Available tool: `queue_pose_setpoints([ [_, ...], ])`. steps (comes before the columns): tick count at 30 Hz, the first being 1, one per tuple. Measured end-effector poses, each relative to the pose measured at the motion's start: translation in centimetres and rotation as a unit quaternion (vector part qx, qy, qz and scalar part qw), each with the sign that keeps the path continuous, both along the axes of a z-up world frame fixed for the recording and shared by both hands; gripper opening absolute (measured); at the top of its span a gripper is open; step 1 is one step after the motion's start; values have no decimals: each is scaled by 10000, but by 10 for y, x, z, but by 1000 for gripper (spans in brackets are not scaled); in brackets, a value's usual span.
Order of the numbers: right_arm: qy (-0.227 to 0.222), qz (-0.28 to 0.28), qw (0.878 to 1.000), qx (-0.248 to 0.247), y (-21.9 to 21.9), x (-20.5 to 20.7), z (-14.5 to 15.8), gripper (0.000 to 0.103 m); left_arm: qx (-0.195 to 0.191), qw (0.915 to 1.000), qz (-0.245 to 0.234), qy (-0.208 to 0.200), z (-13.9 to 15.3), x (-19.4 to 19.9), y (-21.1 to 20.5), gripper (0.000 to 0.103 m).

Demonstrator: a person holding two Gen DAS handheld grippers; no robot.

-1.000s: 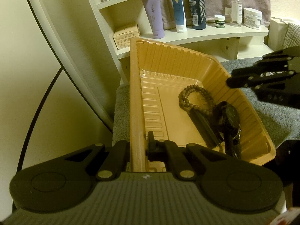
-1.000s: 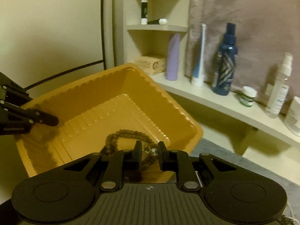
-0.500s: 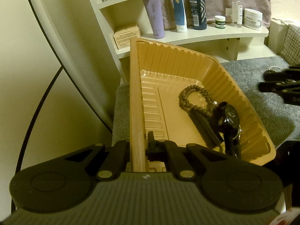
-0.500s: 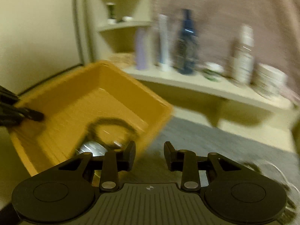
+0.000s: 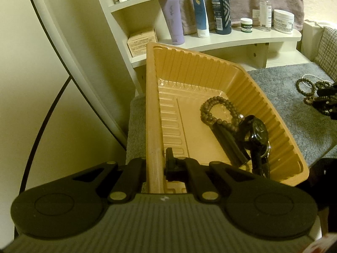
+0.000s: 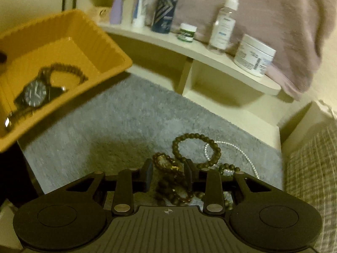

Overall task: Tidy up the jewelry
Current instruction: 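Grasp another wooden bead bracelet with the right gripper, then carry the bead bracelet into the orange tray and release it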

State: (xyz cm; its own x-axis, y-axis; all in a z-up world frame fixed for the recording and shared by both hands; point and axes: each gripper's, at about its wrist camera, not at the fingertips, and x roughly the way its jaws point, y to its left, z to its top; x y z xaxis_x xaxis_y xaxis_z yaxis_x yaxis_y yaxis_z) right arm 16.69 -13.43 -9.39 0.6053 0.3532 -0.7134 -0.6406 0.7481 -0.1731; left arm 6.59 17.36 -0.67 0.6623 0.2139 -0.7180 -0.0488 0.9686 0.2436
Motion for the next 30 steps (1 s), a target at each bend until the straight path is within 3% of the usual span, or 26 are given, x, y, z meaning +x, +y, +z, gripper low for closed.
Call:
queue_pose_setpoints([
  [9,73,147,9995,-269,2,8,-8,33,3,10000,-3,0,0,0,0,3],
  [11,89,177,9994,-273,3,8,-8,25,8,10000,-6,-1,0,0,0,3],
  [15,25,203,9993,-306,5,6,-7,19,4,10000,-2,-2,0,0,0,3],
  [17,0,216,9994,-255,4,5,-4,7,3,10000,-3,-4,0,0,0,3],
  [30,-467,70,9987,184,-6,4,39,5,6,10000,-3,-4,0,0,0,3],
])
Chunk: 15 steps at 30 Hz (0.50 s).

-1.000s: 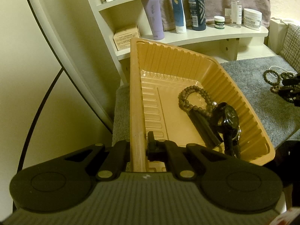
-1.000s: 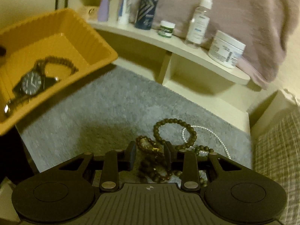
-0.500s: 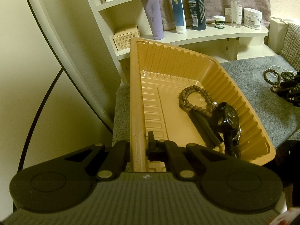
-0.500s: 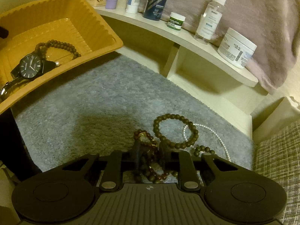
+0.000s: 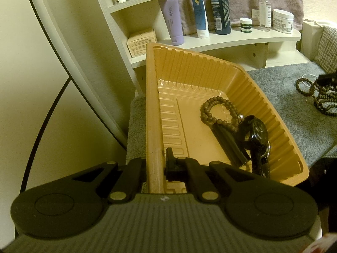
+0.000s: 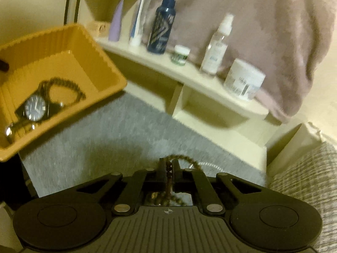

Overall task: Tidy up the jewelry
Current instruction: 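Carry the bead bracelet into the orange tray and release it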

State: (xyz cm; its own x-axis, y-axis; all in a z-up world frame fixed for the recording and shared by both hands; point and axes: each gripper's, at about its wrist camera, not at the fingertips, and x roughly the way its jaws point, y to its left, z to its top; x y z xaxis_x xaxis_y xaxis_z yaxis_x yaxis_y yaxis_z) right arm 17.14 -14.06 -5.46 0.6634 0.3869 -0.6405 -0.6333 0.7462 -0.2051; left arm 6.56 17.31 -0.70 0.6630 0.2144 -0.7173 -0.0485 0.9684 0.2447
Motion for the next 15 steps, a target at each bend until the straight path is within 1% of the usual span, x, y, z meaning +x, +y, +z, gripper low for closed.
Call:
queue_pose_setpoints([
  [7,-174,7,9993,324,0,0,26,5,12,10000,-21,-6,0,0,0,3],
  [15,-279,205,9975,617,13,-4,52,5,6,10000,-15,-7,0,0,0,3],
])
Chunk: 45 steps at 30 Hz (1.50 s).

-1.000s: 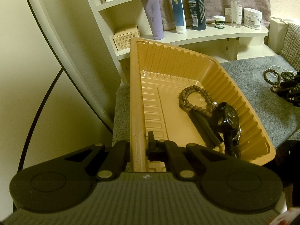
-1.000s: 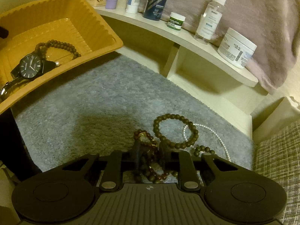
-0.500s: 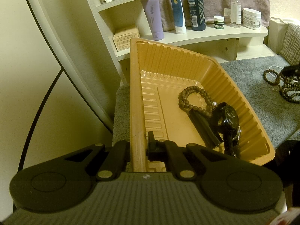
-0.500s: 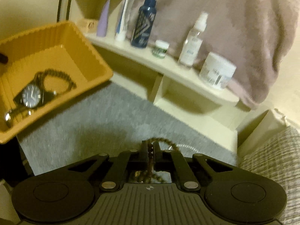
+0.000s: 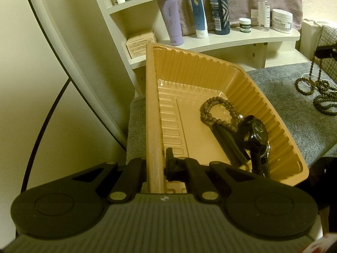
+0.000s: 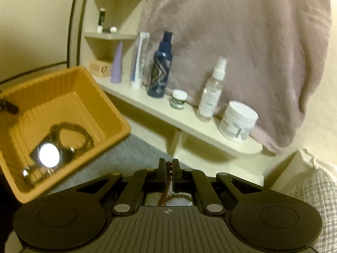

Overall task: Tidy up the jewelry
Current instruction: 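Carry the bead bracelet into the orange tray and release it, then return the right gripper to the necklaces and grasp a bead strand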

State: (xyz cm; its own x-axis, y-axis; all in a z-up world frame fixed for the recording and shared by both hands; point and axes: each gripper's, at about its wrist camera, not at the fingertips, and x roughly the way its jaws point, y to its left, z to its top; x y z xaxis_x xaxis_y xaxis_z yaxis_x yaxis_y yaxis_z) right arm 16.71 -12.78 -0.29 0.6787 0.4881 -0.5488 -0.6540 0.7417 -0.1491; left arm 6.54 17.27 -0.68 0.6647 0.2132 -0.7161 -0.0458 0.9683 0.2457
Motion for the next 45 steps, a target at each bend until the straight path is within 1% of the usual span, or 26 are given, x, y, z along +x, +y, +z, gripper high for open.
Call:
queue_pose_setpoints([
  [5,-29,289,9993,238,21,-7,15,5,1,10000,-2,-2,0,0,0,3],
  [11,-62,842,9954,449,65,-16,24,5,1,10000,-12,-5,0,0,-1,3],
  [16,50,1232,9908,553,103,-20,20,5,-12,10000,-9,-8,0,-1,0,3],
  [20,193,1377,9883,627,128,-17,8,5,-19,10000,-15,-11,0,-1,1,3],
  [24,300,1427,9871,657,141,-13,0,5,-25,10000,-19,-13,-1,-1,1,3],
  [28,382,1425,9849,905,140,-10,-4,5,-44,10000,-10,-13,-1,-1,2,3],
  [31,386,1220,9873,939,130,-10,-6,5,-44,10000,-2,-13,-2,-1,3,3],
  [34,489,843,9899,1029,107,-11,-11,6,-51,10000,-1,-23,-2,-1,3,3],
  [38,755,148,9917,1028,70,-14,-30,7,-48,10000,5,-30,-2,-1,3,3],
  [42,1012,-477,9901,849,33,-23,-56,8,-41,10000,6,-41,-2,-1,2,3],
  [45,1142,-862,9872,699,8,-28,-72,11,-33,10000,5,-42,-2,-1,2,3],
])
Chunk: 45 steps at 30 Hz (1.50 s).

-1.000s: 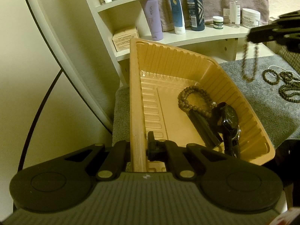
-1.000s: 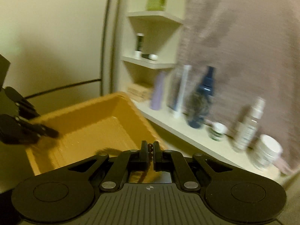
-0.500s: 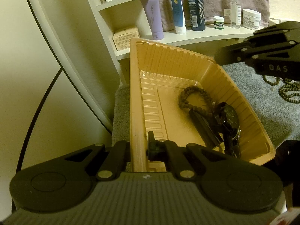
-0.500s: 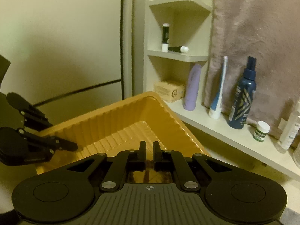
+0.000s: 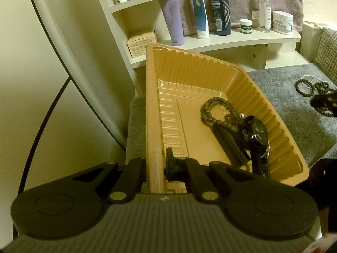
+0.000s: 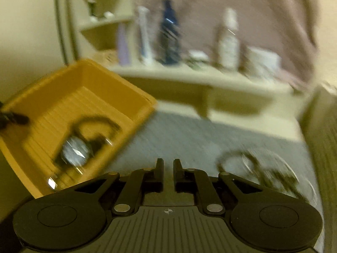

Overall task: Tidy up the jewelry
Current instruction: 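Return the right gripper to the necklaces and grasp a bead strand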

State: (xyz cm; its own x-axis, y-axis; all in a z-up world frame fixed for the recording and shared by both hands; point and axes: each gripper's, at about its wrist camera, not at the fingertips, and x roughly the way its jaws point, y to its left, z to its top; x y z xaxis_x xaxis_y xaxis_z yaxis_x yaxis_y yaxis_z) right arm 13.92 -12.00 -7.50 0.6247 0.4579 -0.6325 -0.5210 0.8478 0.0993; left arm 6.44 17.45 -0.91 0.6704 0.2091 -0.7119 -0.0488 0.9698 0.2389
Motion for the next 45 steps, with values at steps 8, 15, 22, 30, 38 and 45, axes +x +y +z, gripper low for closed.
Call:
queue_pose_setpoints([
  [8,21,-343,9991,-262,-34,1,-13,26,30,10000,-10,17,0,0,-1,3],
  [15,-146,-43,9984,-537,-19,20,-18,28,39,10000,-11,17,0,0,0,3],
  [22,-136,239,9970,-724,-7,36,-32,28,50,10000,-17,25,1,0,-1,3],
  [30,-177,320,9967,-722,-5,39,-38,9,56,10000,-12,31,0,0,-1,3],
  [38,-465,292,9967,-603,0,29,-16,9,57,10000,-14,30,-1,0,0,3],
  [45,-690,759,9947,-50,38,20,23,9,52,10000,-11,30,-1,0,0,3],
])
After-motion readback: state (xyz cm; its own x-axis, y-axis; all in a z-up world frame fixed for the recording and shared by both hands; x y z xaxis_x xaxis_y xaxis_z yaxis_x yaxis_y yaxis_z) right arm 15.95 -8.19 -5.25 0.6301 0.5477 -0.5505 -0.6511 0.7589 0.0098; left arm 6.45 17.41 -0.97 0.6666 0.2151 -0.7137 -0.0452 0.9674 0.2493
